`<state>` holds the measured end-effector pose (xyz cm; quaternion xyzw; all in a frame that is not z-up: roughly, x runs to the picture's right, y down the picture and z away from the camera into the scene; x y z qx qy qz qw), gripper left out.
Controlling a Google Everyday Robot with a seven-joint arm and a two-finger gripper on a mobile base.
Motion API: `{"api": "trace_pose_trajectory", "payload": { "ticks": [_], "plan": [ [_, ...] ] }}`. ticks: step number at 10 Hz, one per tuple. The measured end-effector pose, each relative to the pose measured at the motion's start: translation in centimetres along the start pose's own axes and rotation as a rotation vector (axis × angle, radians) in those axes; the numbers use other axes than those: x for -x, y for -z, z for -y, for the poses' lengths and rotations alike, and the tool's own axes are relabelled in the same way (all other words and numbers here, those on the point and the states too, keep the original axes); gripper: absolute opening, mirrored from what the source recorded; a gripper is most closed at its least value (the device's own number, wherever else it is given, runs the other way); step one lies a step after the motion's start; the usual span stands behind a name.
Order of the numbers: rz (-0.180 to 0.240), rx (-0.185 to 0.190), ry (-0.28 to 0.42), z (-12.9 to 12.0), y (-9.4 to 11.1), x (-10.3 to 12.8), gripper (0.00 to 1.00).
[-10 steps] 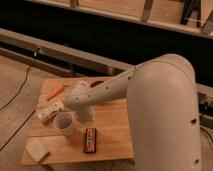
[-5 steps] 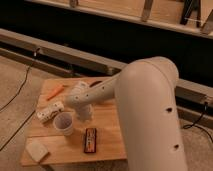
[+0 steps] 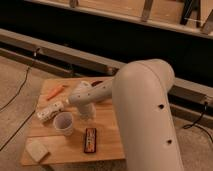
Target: Push the eraser across the table
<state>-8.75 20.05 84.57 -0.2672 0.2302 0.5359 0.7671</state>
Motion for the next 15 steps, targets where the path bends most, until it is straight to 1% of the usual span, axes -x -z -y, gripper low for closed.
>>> {"api": "trace_pose_trajectory", "payload": {
  "ticks": [1, 3, 6, 8, 10, 11, 13, 14, 15],
  "plan": [
    [-0.011, -0.005, -0.003, 0.6, -0.1, -0.5, 0.0],
    [-0.025, -0.008, -0.005, 0.9, -0.5, -1.0, 0.0],
    [-0.047, -0.003, 0.002, 0.7, -1.2, -1.8, 0.0],
    [-0.066, -0.002, 0.008, 0.6, -1.4, -2.9, 0.0],
    [-0.088, -0.007, 0.026, 0.8, -1.0, -4.3, 0.0],
    [-0.103, -0.01, 0.044, 0.9, -0.4, -5.3, 0.0],
    [-0.116, -0.01, 0.064, 0.9, 0.2, -6.1, 0.0],
    [-0.126, -0.009, 0.084, 0.6, 0.5, -6.3, 0.0],
    [-0.128, -0.01, 0.095, 0.3, 0.6, -6.2, 0.0]
  ]
}}
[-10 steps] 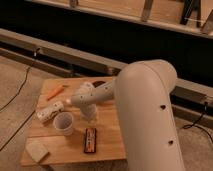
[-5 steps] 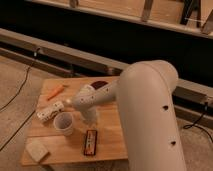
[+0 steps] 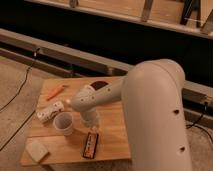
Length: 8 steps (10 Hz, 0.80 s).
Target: Push the eraser across the table
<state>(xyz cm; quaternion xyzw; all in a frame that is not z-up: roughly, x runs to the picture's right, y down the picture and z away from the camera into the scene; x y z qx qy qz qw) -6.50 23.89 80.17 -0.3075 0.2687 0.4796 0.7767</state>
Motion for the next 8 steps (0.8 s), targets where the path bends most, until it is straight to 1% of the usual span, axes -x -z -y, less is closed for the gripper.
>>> {"api": "trace_pose_trajectory", "payload": {
  "ticks": [2, 4, 6, 8],
  "plan": [
    [0.014, -0.008, 0.014, -0.7, 0.5, 1.3, 0.0],
    [0.034, -0.023, 0.009, -0.7, 0.8, 2.8, 0.0],
    [0.042, -0.03, 0.001, -0.7, 0.6, 3.6, 0.0],
    [0.036, -0.031, -0.004, -0.7, 0.1, 3.5, 0.0]
  ]
}}
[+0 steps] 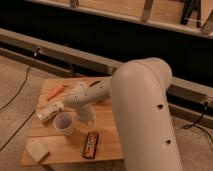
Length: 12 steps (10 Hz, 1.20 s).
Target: Push the eraser across the table
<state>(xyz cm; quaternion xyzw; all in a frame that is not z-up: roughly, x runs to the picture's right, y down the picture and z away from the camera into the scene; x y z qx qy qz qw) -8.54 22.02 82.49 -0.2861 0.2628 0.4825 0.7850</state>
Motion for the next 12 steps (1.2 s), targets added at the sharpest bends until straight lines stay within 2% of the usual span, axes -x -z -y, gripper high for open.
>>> {"api": "trace_pose_trajectory", "payload": {
  "ticks": [3, 6, 9, 12],
  "plan": [
    [-0.017, 0.011, -0.002, -0.1, -0.9, -1.0, 0.0],
    [-0.062, 0.029, 0.005, -0.6, -1.5, -4.1, 0.0],
    [-0.113, 0.076, -0.025, -0.7, -1.5, -8.2, 0.0],
    [-0.135, 0.121, -0.089, 0.2, -0.9, -11.4, 0.0]
  ]
}}
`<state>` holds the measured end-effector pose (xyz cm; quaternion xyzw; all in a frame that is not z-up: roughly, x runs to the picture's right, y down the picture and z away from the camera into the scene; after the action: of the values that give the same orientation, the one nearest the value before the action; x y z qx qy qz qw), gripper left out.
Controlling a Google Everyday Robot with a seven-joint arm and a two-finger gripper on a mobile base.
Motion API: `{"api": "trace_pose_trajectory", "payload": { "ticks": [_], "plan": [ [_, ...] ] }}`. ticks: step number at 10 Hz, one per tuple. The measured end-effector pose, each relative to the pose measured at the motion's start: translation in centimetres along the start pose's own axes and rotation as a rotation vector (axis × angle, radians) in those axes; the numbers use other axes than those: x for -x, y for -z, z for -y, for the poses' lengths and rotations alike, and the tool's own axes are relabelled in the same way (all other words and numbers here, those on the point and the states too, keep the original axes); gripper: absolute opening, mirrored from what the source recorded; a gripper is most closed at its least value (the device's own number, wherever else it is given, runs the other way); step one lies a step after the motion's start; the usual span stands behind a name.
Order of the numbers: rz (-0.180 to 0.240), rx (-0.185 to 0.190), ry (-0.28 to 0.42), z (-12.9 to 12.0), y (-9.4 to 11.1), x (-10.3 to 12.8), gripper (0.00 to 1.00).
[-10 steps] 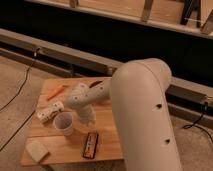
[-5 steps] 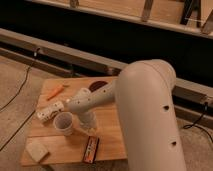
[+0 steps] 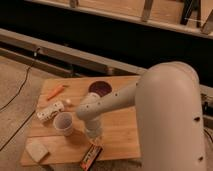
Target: Push the eraser across the table
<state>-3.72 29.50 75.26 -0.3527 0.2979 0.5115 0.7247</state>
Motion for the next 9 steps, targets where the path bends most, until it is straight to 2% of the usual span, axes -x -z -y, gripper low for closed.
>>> {"api": "trace_pose_trajectory", "payload": {
  "ticks": [2, 6, 9],
  "plan": [
    [0.016, 0.015, -0.017, 0.4, 0.5, 0.2, 0.0],
    [0.082, -0.009, 0.009, 0.1, 1.9, 4.1, 0.0],
    [0.088, -0.022, 0.035, -0.7, 1.5, 5.4, 0.0]
  ]
}}
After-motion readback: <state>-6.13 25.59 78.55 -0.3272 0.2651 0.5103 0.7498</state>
